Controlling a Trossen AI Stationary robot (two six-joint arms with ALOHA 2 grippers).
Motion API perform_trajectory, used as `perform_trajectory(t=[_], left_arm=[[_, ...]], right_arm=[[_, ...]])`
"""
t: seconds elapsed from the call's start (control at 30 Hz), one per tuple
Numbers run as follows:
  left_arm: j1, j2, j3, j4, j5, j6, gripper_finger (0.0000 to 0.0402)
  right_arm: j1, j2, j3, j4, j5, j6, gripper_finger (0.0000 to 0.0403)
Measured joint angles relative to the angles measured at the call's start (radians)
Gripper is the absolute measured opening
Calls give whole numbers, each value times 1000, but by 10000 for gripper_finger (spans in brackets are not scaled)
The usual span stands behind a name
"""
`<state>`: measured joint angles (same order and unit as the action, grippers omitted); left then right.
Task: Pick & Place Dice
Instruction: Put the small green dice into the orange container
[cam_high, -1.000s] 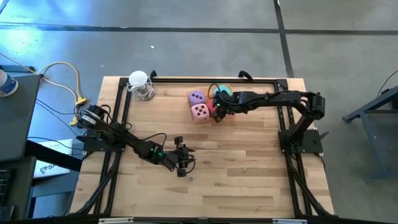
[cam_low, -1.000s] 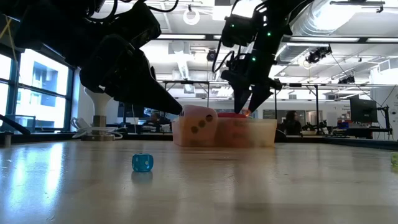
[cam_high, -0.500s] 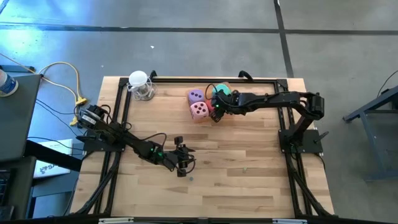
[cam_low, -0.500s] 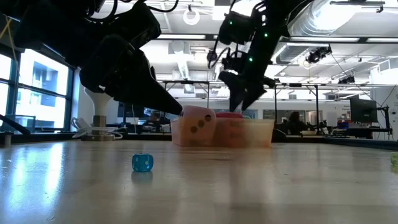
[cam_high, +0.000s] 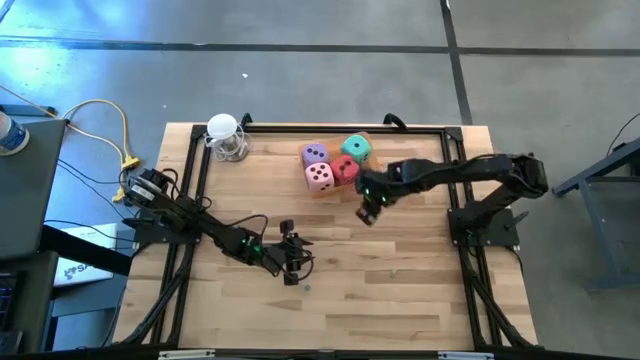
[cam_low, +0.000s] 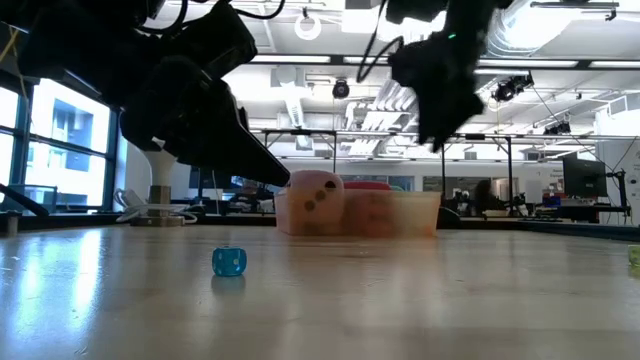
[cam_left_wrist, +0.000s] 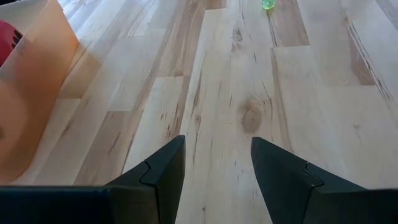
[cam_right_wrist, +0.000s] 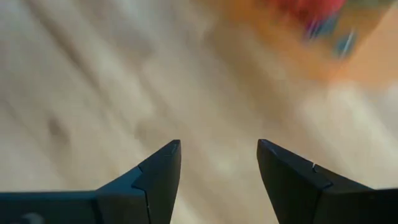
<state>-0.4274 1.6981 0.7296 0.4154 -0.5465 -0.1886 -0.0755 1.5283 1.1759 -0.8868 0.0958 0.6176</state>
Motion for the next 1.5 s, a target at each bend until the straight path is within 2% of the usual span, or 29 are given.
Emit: perform_trajectory(t=[0.1,0.23,0.4,0.67,0.87,1.03,1.5], left_arm=[[0,0,0,-1,0,-5,177],[0,0,0,-1,0,-15,177],[0,0,0,-1,0,-15,177],[0,0,-1,-1,0,-27,177],[1,0,-1,0,0,-47,177],[1,0,-1,0,0,-52,177],[1,0,-1,0,0,-52,177]], right_arm=[[83,-1,0,-136,-16,84,202],[209,2,-8,-236,57,157,202],[366,5,-75,-215,52,226,201],[548,5,-218,-6,-50,350,201],[607,5,-230,99,-16,379,201],[635,6,-230,105,36,374,201],[650,101,-230,115,21,373,201]])
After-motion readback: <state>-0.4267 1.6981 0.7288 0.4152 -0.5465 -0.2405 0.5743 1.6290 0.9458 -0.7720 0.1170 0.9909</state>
